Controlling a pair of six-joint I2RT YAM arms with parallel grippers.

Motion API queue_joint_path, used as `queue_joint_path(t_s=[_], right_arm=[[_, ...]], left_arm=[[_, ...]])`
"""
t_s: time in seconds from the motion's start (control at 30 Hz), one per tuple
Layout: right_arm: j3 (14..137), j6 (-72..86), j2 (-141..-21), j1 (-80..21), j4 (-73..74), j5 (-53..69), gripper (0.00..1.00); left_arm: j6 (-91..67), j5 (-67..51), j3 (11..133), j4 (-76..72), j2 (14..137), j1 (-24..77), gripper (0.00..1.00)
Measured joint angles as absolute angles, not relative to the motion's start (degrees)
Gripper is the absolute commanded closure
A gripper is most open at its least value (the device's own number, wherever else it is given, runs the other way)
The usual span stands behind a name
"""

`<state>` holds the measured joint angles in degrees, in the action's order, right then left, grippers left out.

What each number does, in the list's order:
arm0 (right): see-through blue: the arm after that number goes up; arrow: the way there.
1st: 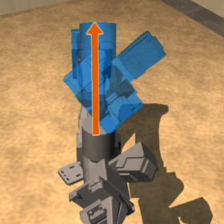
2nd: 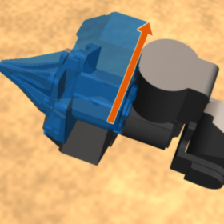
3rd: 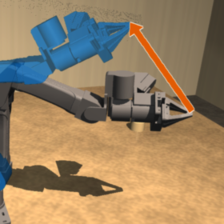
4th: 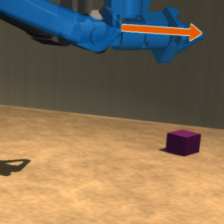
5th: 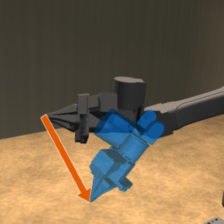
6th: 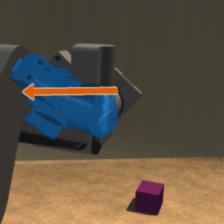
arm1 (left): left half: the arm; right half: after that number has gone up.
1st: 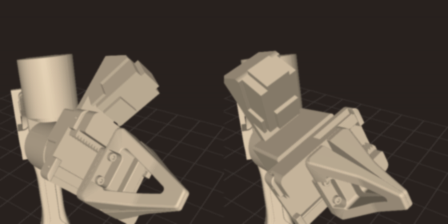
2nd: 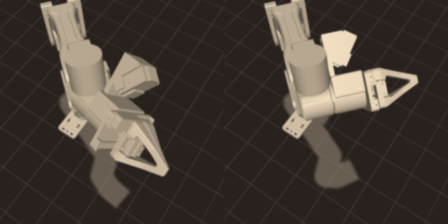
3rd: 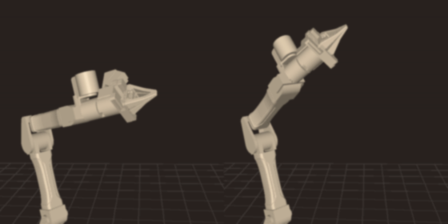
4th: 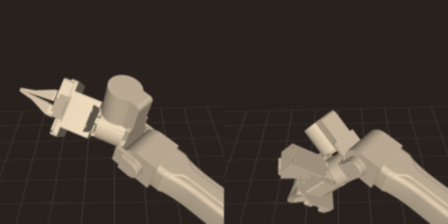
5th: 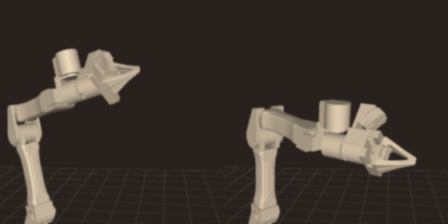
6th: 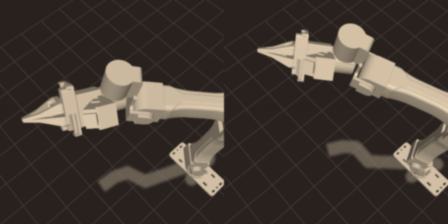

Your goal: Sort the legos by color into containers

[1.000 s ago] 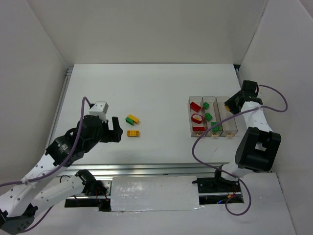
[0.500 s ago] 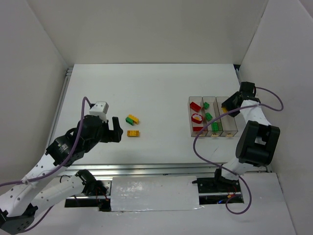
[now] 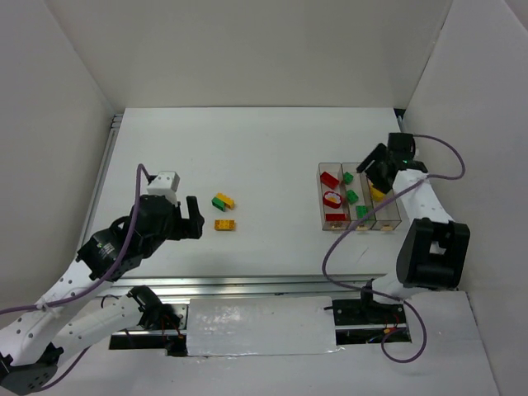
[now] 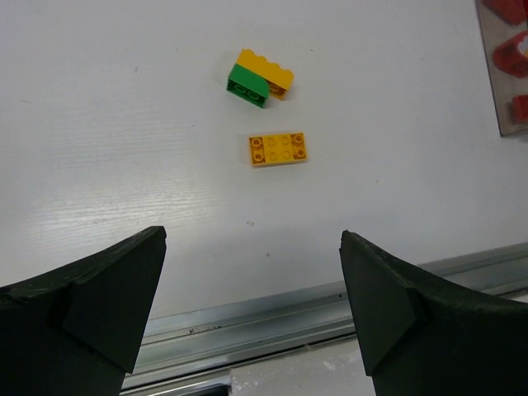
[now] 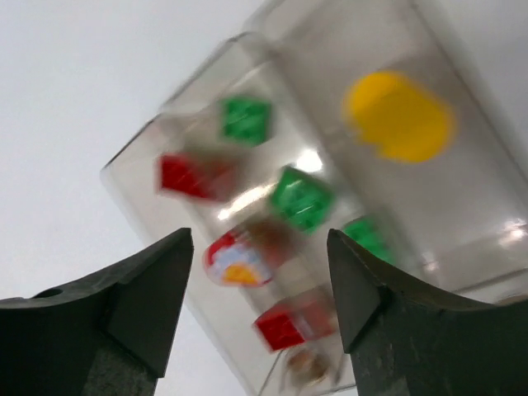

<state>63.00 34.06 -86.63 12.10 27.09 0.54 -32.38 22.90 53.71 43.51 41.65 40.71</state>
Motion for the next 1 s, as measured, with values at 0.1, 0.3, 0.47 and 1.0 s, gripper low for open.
queue_joint_path(t_s=[0.1, 0.3, 0.47, 1.0], right_arm=[[63.70, 32.10, -81.21, 0.12, 27.35, -2.02, 0.00], [65.95, 27.18, -76.73, -24.29, 23.07, 3.11, 0.01], [71.53, 32.56, -90.35, -40.27, 25.06, -4.82, 0.00], [100.77, 53.04, -121.73, -59.86, 41.08, -23.33, 0.00]], left_arm=[[-34.96, 27.07, 53.78, 45.47, 41.69, 40.71, 0.01], [-41.32, 36.58, 54.87, 51.16, 40.62, 40.71, 0.01], [-45.91, 42.44, 55.64, 54.26, 36.49, 40.69, 0.01], [-46.41, 43.16, 55.64, 54.78, 38.13, 40.64, 0.01]])
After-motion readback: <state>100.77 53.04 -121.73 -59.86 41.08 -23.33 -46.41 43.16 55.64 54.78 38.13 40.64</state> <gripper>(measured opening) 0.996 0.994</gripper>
